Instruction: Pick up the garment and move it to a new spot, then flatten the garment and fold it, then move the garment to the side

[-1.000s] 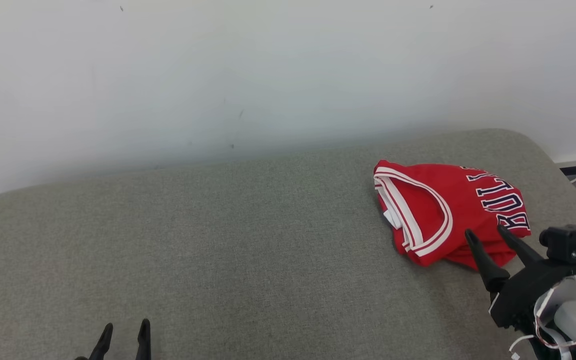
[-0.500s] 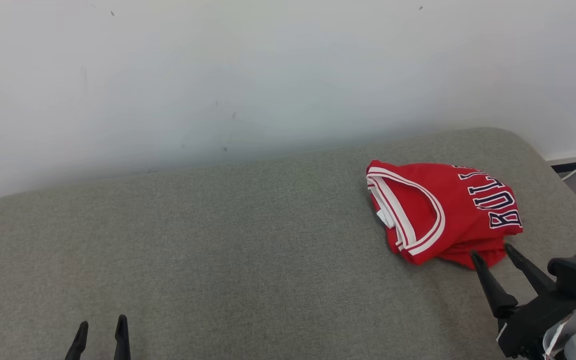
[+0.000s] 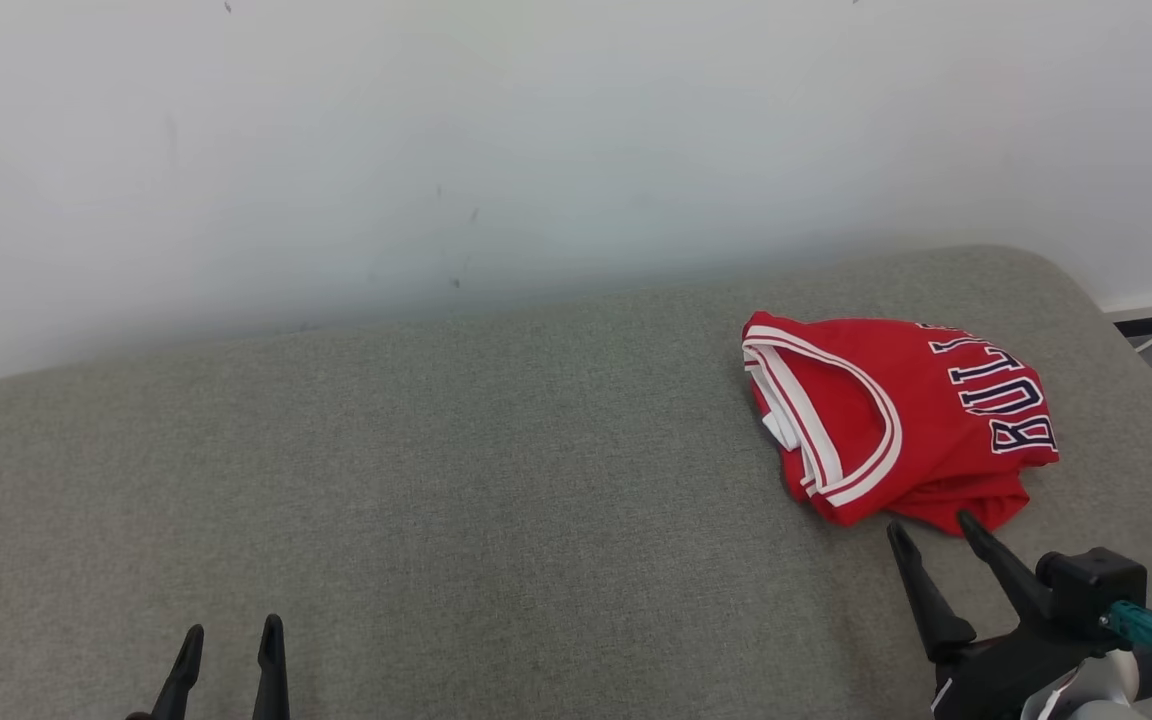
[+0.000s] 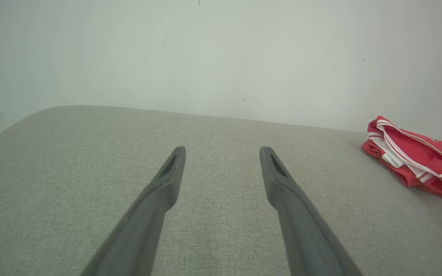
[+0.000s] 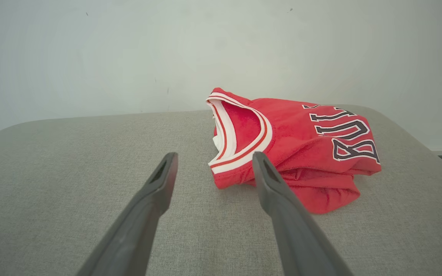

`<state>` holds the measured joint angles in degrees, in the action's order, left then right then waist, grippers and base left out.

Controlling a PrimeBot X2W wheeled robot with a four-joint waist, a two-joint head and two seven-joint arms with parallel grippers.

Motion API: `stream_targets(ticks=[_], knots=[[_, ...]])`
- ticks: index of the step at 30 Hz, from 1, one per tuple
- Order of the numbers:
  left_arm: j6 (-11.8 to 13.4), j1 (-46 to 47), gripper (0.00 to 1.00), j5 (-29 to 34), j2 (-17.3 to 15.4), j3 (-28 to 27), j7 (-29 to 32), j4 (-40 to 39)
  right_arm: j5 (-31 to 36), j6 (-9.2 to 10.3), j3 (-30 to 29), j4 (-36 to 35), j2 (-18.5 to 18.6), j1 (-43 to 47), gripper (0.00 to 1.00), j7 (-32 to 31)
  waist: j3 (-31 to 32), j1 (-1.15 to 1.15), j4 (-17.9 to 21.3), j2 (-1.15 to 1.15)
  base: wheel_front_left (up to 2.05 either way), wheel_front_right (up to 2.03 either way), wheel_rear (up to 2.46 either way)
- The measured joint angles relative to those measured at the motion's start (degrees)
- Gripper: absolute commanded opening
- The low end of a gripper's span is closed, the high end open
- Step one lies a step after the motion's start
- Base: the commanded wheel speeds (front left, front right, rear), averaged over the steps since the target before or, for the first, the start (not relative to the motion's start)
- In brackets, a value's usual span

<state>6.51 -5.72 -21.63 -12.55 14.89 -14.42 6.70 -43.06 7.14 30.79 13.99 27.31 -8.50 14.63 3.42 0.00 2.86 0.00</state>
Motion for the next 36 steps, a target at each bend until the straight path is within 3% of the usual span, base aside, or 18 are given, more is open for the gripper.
stream_targets(ticks=[10, 28, 29, 36], knots=[[0.0, 0.0, 1.00, 2.1, -1.1, -1.0, 0.0, 0.8, 5.5, 0.00, -5.8, -0.8, -1.9, 2.2, 1.00, 0.0, -0.2, 0.00, -0.8, 0.00, 0.00, 0.00, 0.00], [0.2, 0.0, 1.00, 2.7, -0.8, -1.1, 0.4, 0.8, 11.1, 0.00, -10.8, -2.9, -4.6, 4.6, 1.00, 0.0, -0.1, 0.00, -1.1, 0.00, 0.00, 0.00, 0.00], [0.4, 0.0, 0.00, 2.8, -0.7, -1.1, 0.5, 0.8, 11.3, 0.00, -10.9, -2.9, -4.7, 4.6, 0.00, 0.0, -0.1, 0.00, -1.1, 0.00, 0.00, 0.00, 0.00], [0.5, -1.6, 0.00, 2.8, 1.4, -0.4, 0.8, 4.4, 11.5, -0.07, -9.2, 0.3, -7.4, 8.0, 0.00, -0.1, -0.1, 0.00, -1.1, 0.00, 0.00, 0.00, 0.00]])
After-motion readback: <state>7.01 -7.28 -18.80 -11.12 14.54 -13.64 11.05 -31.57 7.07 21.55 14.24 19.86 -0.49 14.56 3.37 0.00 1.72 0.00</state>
